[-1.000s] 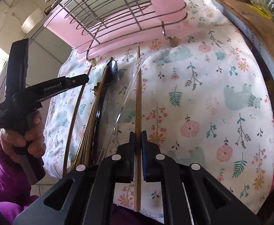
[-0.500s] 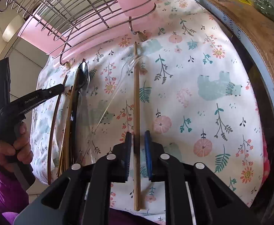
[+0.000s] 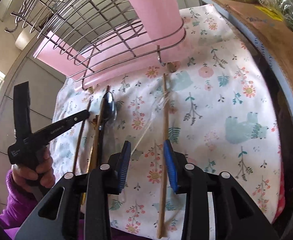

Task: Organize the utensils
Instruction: 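Lift the chopstick with the right gripper up above the caddy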

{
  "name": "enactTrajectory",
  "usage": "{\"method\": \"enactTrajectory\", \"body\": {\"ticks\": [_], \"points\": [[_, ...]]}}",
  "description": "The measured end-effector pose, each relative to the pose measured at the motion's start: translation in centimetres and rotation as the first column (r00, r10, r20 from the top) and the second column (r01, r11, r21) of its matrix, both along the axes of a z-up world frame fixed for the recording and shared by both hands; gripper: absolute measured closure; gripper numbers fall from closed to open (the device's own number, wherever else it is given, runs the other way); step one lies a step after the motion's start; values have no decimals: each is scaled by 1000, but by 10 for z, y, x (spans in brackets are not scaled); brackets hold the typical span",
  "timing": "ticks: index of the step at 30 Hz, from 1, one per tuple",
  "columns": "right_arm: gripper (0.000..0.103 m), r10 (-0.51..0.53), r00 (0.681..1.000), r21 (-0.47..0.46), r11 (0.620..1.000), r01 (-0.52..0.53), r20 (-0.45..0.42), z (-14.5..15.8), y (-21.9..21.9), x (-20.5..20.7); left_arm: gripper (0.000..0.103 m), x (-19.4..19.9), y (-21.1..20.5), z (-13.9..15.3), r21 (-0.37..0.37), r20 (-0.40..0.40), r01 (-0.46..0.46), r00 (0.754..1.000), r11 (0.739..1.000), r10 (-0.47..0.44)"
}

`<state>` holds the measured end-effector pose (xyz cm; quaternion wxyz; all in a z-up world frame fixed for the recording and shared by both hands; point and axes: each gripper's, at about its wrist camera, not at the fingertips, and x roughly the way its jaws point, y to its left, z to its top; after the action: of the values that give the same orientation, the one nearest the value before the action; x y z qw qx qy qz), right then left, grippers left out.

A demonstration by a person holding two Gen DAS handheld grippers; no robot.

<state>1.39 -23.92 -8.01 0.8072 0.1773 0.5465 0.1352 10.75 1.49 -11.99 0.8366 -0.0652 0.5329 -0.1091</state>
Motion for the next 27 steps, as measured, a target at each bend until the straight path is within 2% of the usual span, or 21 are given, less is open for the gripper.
{"method": "enactTrajectory", "body": {"ticks": [5,13,15,16,17,21,27], "points": [[69,8,998,81,997,-3,-61,-12,9,15,97,3,-3,0,1,-3,-2,1000,1000,2],[69,-81,974,217,968,128,-211,-45,0,44,97,7,-6,-1,4,-11,1,1000,1000,-1],[75,-95,974,228,963,142,-205,-45,-3,45,97,7,-7,-1,14,-5,11,1000,1000,-11],[89,-103,974,216,965,146,-201,-45,-3,45,97,7,-7,-1,15,-1,13,1000,1000,-13],[94,-108,974,207,967,149,-199,-47,-4,45,97,6,-7,-1,13,3,13,1000,1000,-13],[100,-115,978,227,962,154,-176,-48,-11,38,98,3,0,3,-32,8,-4,1000,999,4],[100,-89,995,195,976,94,-32,-23,-21,20,98,-12,13,24,-88,78,-26,996,996,33]]}}
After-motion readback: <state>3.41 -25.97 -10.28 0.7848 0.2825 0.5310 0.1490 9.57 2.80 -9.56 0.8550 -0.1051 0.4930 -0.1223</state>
